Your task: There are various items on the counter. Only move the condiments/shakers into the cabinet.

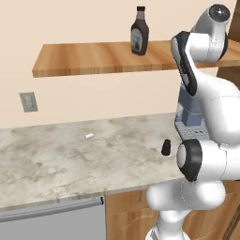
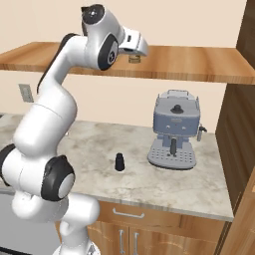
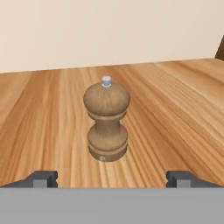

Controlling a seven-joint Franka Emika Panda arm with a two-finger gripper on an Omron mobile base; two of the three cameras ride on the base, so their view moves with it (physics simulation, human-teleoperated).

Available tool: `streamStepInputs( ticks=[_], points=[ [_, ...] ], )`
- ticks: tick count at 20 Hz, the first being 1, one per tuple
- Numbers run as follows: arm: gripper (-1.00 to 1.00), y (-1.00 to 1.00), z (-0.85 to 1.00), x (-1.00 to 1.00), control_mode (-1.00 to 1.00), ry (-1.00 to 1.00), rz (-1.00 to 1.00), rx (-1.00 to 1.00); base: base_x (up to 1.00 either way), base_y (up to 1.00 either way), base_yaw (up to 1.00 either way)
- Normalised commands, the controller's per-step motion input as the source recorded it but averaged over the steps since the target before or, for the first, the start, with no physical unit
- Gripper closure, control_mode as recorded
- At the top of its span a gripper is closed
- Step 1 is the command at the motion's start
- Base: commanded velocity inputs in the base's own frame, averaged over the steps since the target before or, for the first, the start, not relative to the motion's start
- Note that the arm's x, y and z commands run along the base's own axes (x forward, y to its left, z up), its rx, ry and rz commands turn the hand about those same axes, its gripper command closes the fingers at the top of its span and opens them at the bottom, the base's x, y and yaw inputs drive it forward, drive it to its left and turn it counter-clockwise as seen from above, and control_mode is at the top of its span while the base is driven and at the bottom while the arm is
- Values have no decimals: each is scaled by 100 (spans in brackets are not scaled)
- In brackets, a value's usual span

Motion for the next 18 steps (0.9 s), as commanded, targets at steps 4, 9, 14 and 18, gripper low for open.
streamStepInputs(
  ticks=[4,9,14,18],
  points=[
    [-100,-8,-16,-100,-100,-21,0,1,0,0,0],
    [-100,-2,-51,-100,-100,-19,2,0,0,0,0],
    [-100,2,-89,-100,-100,-4,5,0,0,0,0],
    [-100,37,-100,-100,-100,6,13,-2,0,0,0]
  ],
)
